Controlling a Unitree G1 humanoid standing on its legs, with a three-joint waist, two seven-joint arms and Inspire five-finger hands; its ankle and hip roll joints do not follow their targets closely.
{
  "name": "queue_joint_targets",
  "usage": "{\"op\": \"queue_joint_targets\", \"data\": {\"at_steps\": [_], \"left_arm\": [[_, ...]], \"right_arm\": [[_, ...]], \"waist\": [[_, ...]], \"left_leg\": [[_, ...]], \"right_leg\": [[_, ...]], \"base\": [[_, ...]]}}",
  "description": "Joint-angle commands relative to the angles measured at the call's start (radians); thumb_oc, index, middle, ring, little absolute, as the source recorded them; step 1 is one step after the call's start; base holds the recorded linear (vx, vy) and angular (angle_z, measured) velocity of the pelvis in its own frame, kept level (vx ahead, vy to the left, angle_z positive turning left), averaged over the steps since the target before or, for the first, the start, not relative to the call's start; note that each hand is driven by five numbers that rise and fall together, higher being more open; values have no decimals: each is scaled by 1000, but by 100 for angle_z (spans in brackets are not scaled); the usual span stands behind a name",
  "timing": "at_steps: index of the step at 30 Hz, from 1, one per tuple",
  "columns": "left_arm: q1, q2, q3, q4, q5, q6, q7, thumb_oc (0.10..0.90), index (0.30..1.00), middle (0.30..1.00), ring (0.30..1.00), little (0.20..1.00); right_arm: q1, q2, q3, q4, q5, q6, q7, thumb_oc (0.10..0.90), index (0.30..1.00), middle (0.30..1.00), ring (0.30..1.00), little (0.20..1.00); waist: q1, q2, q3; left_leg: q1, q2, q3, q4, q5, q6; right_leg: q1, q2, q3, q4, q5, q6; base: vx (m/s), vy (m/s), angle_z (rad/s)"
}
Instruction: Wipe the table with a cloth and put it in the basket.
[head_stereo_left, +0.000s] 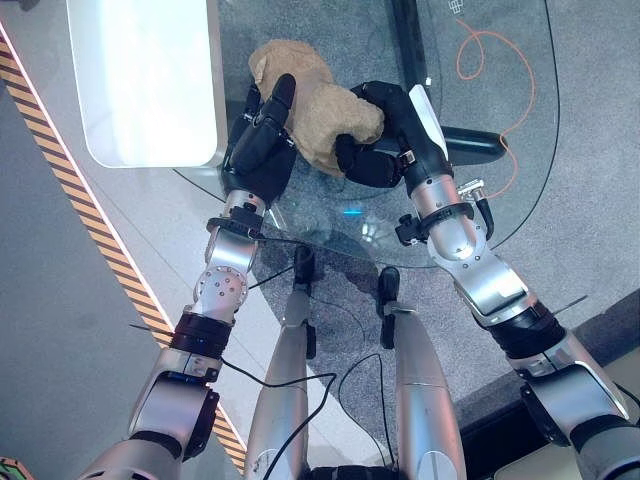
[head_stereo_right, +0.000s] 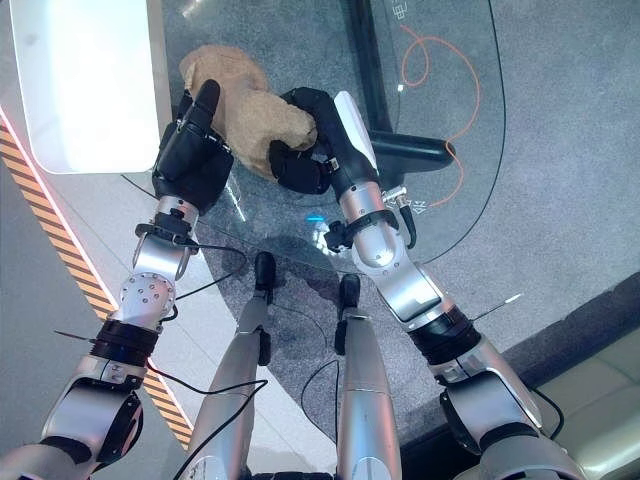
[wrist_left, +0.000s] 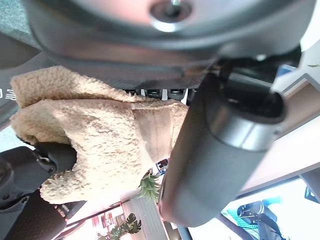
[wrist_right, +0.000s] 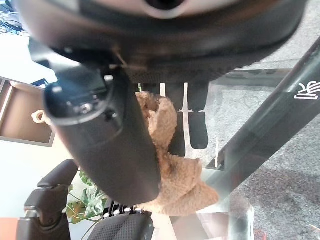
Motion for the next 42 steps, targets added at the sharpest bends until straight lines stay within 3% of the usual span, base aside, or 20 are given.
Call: {"op": "queue_joint_targets", "data": {"at_steps": [1,2,3,25,32,33,35,42], "left_arm": [[-172,10,-21,-90,58,-39,-137,583,714,714,714,683],[-173,10,-21,-89,69,-48,-130,375,535,535,535,475],[-173,9,-22,-87,73,-51,-131,100,300,300,300,200],[-177,12,-23,-79,118,-63,-123,100,300,300,300,200],[-177,12,-16,-75,114,-97,-106,100,300,300,300,200],[-177,11,-15,-74,112,-108,-101,100,300,300,300,200],[-179,11,-12,-73,108,-126,-90,100,300,300,300,200],[-181,-3,10,-69,124,-226,-34,100,300,300,300,200]], "right_arm": [[-154,36,-10,-99,-39,-73,2,100,300,300,300,200],[-155,37,-10,-99,-40,-74,4,100,300,300,300,200],[-156,38,-10,-97,-40,-77,8,100,300,300,300,200],[-167,33,-6,-121,-36,-115,46,100,300,300,300,200],[-168,33,-8,-117,-30,-115,42,100,300,300,300,200],[-168,35,-7,-113,-27,-117,38,251,429,429,429,351],[-169,38,-9,-109,-22,-120,30,800,900,900,900,900],[-170,52,-18,-100,-26,-134,28,800,900,900,900,900]], "waist": [[14,-30,-27],[14,-30,-27],[15,-29,-27],[15,-29,-27],[16,-28,-27],[16,-27,-27],[16,-27,-27],[19,-29,-27]], "left_leg": [[37,-18,33,108,-182,23],[37,-18,32,108,-182,23],[36,-18,32,108,-182,23],[31,-20,30,110,-185,21],[36,-21,29,113,-191,21],[36,-21,29,112,-192,21],[37,-21,27,111,-192,21],[28,-23,24,111,-183,21]], "right_leg": [[82,-24,11,-291,184,70],[82,-24,11,-290,184,70],[81,-24,11,-290,184,70],[75,-20,13,-289,181,71],[80,-20,12,-287,173,70],[80,-20,12,-286,173,70],[81,-20,12,-287,172,70],[74,-20,13,-290,179,68]], "base": [[0,0,0],[0,0,0],[0,0,0],[0,0,0],[0,0,0],[0,0,0],[0,0,0],[0,0,0]]}}
